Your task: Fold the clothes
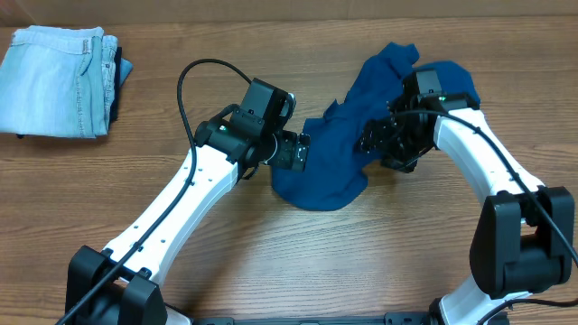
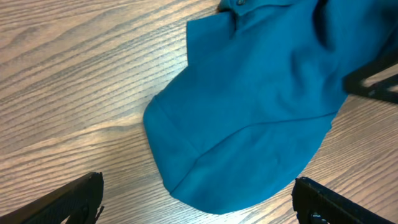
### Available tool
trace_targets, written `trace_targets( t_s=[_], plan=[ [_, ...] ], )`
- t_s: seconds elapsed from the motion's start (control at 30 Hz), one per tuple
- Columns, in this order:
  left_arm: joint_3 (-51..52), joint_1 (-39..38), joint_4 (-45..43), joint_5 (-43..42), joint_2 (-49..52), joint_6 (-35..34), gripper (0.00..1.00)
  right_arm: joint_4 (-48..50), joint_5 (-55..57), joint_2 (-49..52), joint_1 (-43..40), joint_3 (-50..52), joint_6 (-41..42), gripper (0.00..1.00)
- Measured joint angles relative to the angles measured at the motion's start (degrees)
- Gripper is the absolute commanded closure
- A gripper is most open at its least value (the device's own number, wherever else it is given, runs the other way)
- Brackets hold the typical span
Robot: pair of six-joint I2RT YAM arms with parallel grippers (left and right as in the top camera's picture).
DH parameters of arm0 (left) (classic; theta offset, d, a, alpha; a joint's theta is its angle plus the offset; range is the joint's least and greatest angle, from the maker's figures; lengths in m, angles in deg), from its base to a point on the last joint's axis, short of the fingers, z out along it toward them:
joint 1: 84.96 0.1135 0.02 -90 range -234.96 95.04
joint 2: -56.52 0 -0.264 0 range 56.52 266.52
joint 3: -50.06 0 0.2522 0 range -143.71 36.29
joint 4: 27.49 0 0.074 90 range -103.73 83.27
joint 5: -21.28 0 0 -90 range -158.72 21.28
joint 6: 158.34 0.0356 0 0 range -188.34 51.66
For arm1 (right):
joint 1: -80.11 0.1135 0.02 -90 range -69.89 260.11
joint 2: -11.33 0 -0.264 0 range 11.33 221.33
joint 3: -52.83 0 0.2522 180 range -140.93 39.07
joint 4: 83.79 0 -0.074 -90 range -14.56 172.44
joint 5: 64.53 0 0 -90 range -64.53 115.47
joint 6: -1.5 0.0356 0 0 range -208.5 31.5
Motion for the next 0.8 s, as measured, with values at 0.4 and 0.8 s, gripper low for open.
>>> trace_targets(
  t_s=[0.4, 0.8],
  plan=[
    [0.00, 0.00, 0.00, -0.02, 0.00, 0.04, 0.00, 15.74, -10.25, 0.02, 0.00, 7.43, 2.12, 0.96],
    [0.00, 0.00, -0.04, -0.02, 0.00, 0.07, 0.00, 17.86, -19.12, -2.21, 0.00, -1.49, 0.20, 0.96]
  ],
)
